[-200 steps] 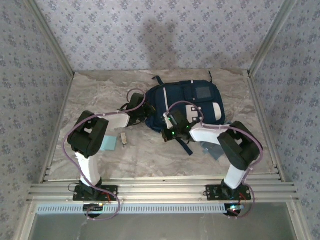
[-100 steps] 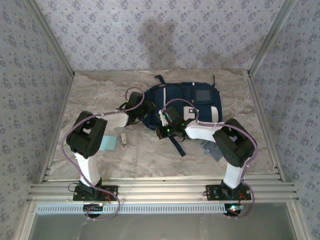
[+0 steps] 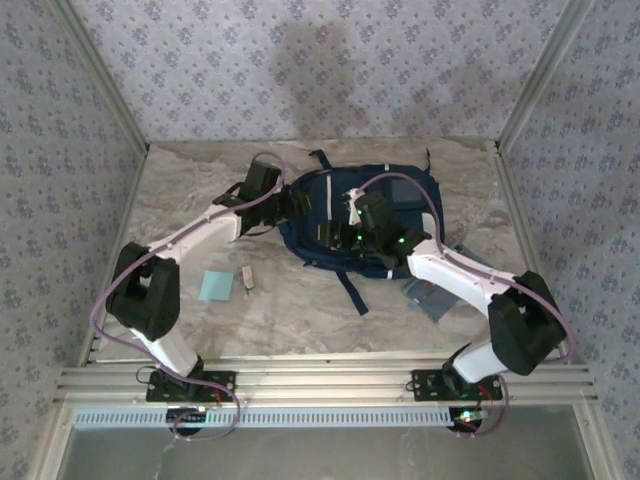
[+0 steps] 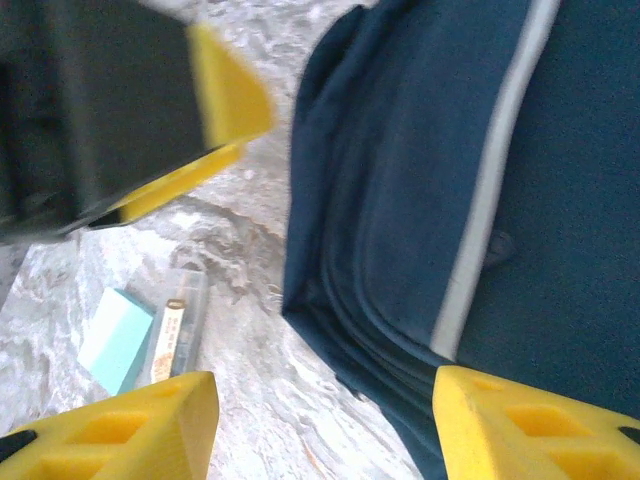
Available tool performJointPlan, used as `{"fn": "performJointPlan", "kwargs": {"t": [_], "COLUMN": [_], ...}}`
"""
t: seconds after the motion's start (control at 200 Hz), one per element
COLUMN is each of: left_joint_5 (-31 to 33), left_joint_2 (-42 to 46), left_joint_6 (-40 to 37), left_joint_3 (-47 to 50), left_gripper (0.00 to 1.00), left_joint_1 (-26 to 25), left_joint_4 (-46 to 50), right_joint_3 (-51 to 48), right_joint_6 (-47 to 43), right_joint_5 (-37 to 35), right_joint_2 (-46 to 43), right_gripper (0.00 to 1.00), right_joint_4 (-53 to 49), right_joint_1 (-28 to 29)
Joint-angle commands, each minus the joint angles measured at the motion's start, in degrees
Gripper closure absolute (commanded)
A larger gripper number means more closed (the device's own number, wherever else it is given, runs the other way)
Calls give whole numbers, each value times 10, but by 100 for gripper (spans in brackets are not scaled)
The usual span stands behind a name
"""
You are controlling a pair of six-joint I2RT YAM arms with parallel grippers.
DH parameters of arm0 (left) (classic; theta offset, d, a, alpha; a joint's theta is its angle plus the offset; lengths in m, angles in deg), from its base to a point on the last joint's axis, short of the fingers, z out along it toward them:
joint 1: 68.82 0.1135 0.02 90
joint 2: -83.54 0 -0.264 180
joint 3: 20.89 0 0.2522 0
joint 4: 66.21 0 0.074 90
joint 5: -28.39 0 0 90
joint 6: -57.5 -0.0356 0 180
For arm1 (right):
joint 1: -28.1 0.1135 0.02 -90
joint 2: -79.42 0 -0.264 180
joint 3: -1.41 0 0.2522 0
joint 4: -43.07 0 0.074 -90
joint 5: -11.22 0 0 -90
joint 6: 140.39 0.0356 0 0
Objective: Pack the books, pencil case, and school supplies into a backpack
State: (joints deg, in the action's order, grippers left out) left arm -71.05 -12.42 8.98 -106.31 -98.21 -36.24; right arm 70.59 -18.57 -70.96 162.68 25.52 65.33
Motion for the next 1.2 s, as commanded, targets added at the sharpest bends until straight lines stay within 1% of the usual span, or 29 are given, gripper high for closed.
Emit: {"fn": "performJointPlan", "kwargs": {"t": [0.0,0.07,0.14,0.265,0.33,0.355,0.45,0.535,0.645,0.765,0.949,1.194], "left_joint_5": [2,1,3,6,13,16,29,28,34,41,76,71], "left_joint_2": [18,20,22,25,23,22,9,-13,-44,-73,-108,-136], "left_joint_6": [-95,-139,-174,-218,-238,-248,-285,-313,-330,-348,-369,-381], "left_joint_3": [-15,-9,3,24,27,28,28,18,5,-3,-23,-47], "left_gripper": [46,46,46,46,46,46,45,46,46,46,47,47], "left_joint_1": [-29,-49,-68,-95,-106,-110,-122,-125,-127,-126,-127,-134], "left_joint_4": [100,122,133,138,143,145,156,174,194,200,182,149], "right_joint_3": [-11,-20,-43,-118,-146,-153,-177,-205,-227,-226,-220,-232], "right_joint_6": [71,120,172,269,302,308,320,332,329,314,305,308], "right_joint_5": [-37,-47,-53,-53,-63,-68,-74,-67,-63,-63,-54,-44], "right_joint_2": [-24,-36,-55,-108,-129,-135,-145,-146,-132,-112,-95,-84], "right_gripper": [40,39,38,37,30,29,28,27,27,28,28,28], "right_joint_4": [-105,-149,-169,-140,-135,-140,-144,-111,-68,-44,-27,-8], "right_joint_1": [-13,-24,-33,-43,-44,-45,-58,-83,-128,-160,-173,-173]}}
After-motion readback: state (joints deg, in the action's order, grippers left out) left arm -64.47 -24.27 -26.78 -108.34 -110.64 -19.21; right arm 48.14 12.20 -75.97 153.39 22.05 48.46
